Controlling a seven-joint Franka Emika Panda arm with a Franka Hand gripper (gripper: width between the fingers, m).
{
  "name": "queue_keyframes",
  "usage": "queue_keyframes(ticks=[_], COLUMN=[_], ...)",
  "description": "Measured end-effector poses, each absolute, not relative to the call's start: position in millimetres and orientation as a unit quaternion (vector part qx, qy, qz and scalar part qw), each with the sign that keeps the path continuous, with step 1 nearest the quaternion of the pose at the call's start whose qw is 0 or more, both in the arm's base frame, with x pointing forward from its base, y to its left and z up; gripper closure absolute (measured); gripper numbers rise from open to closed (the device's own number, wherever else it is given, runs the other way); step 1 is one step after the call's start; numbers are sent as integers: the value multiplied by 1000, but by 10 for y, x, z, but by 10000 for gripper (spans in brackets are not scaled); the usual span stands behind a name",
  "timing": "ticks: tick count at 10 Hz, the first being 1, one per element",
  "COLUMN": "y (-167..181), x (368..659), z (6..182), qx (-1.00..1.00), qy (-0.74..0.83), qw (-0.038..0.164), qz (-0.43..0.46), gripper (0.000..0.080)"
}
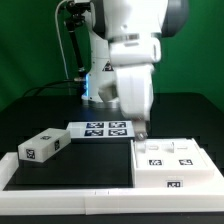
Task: Assemble cabinet
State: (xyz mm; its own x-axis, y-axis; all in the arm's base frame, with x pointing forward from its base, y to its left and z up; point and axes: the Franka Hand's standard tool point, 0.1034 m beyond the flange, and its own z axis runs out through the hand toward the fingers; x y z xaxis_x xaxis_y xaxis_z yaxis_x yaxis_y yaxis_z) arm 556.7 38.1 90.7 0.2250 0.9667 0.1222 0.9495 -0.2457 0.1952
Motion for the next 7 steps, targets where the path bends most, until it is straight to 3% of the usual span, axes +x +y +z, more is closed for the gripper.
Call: queue_keyframes(ticks=[3,7], y=[415,387], x=[5228,5180], z=[957,931], qx=[823,827], qy=[554,547], qw=[40,39], qz=[121,122], gripper=[1,2])
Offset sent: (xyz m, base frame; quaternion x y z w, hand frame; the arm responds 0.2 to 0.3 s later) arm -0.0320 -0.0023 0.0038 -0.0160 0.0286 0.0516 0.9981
